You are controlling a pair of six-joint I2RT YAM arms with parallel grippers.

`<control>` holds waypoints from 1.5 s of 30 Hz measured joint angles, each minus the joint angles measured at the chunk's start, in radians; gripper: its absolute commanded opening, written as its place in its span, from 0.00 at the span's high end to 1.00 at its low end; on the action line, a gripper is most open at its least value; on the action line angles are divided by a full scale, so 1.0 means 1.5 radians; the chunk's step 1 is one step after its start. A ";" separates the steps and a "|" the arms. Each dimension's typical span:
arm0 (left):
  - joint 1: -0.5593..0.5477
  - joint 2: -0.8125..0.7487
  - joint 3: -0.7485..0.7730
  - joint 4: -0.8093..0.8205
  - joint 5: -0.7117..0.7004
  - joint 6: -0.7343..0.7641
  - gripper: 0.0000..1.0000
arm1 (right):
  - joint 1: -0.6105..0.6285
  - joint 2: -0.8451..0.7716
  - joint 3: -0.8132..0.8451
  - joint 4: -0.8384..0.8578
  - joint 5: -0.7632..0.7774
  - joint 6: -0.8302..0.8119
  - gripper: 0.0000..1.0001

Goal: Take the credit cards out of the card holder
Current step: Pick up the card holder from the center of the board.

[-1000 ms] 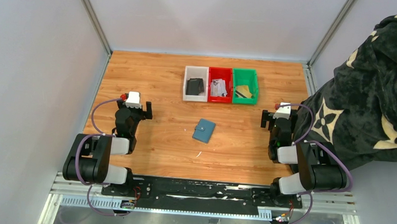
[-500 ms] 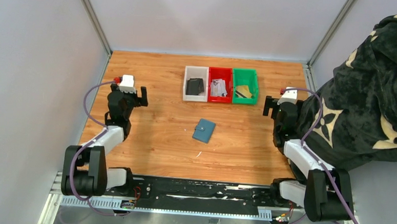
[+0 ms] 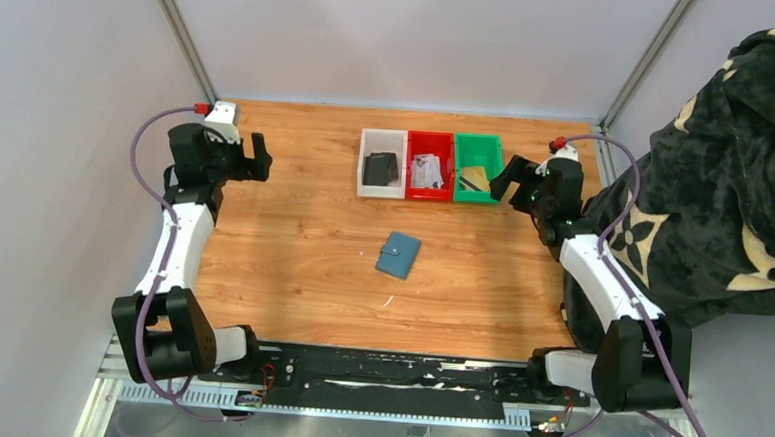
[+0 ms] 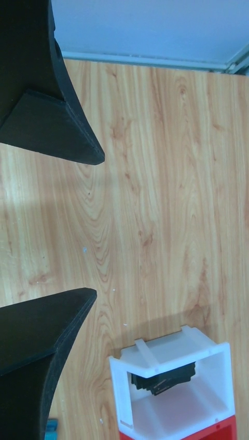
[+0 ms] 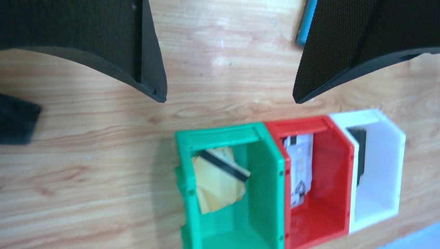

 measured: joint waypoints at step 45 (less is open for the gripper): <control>-0.193 0.063 0.063 -0.344 0.089 0.118 0.31 | 0.430 0.336 0.126 -0.132 -0.041 0.075 0.43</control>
